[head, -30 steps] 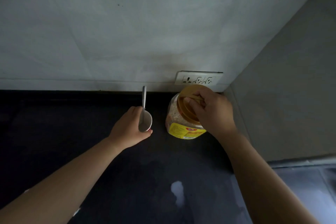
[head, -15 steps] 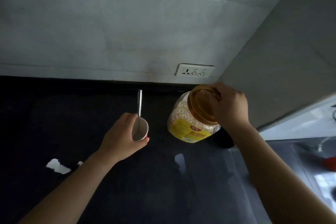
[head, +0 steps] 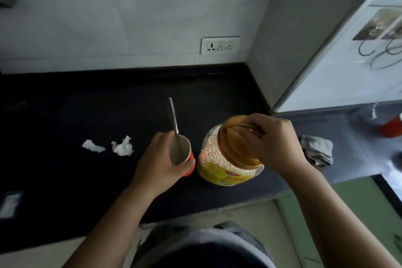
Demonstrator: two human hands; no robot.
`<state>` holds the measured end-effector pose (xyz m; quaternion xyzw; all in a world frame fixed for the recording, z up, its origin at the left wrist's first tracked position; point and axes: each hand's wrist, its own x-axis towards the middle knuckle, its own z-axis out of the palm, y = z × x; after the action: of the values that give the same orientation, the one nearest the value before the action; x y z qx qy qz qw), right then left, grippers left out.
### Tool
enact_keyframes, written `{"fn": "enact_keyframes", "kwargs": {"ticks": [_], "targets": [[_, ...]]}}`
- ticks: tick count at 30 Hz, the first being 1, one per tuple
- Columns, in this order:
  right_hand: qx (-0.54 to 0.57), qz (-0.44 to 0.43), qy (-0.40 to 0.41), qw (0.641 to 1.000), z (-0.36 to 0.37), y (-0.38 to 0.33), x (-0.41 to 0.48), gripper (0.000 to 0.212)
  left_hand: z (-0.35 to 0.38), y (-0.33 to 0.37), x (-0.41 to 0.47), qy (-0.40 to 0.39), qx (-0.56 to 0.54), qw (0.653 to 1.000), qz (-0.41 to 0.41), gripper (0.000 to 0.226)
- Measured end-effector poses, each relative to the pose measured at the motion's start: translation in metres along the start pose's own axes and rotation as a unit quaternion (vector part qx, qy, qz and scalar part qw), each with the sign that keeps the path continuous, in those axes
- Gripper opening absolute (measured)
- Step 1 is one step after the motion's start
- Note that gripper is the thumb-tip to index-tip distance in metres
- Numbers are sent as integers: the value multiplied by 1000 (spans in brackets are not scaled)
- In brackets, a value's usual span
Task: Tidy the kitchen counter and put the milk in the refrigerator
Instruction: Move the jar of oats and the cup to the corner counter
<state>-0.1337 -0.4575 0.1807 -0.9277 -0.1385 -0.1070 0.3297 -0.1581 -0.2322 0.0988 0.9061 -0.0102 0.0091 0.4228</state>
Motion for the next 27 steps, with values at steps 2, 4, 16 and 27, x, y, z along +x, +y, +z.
{"fn": "enact_keyframes", "kwargs": {"ticks": [2, 4, 16, 27], "targets": [[6, 8, 3, 1000, -11, 5, -34, 15, 10, 9, -32, 3, 12, 1000, -1, 54], [15, 16, 5, 1000, -23, 11, -68, 5, 22, 17, -66, 15, 24, 1000, -8, 63], [4, 25, -163, 986, -46, 39, -254, 7, 92, 54, -295, 37, 8, 991, -125, 80], [37, -68, -381, 921, 18, -33, -329, 18, 65, 44, -428, 109, 14, 962, -252, 75]]}}
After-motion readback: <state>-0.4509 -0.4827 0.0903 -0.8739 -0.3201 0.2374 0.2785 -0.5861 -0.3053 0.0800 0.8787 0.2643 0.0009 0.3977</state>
